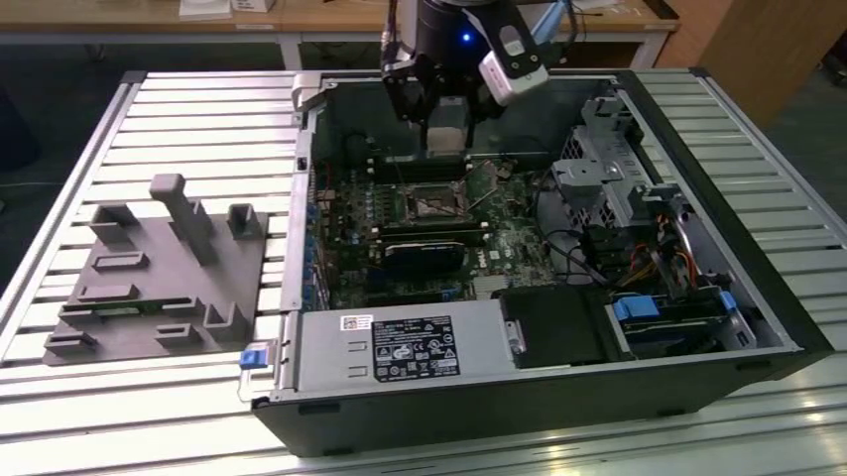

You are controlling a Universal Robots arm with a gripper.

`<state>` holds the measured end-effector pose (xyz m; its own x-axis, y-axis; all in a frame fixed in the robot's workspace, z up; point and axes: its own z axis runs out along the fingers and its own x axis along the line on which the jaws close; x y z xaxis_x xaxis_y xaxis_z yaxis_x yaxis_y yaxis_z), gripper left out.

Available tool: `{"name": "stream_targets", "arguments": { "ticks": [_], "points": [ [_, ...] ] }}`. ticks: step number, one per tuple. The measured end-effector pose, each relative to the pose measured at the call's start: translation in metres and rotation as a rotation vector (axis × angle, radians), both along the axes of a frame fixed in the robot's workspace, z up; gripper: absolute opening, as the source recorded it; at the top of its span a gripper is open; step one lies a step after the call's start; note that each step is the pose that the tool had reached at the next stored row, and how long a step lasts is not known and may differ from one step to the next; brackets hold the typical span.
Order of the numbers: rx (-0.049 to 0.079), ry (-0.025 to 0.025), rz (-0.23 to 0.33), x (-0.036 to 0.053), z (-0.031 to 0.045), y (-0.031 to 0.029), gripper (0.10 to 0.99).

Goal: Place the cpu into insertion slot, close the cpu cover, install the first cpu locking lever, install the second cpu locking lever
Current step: 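Place the cpu into insertion slot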

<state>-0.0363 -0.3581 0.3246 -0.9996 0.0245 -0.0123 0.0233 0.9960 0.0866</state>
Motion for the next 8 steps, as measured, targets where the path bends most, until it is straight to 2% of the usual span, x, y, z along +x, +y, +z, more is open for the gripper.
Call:
{"name": "stream_targets", "arguments": {
  "ticks": [8],
  "points": [
    [0.0, -0.01, 0.004, -0.0004, -0.0142, 0.0007, 0.541]
  ]
}}
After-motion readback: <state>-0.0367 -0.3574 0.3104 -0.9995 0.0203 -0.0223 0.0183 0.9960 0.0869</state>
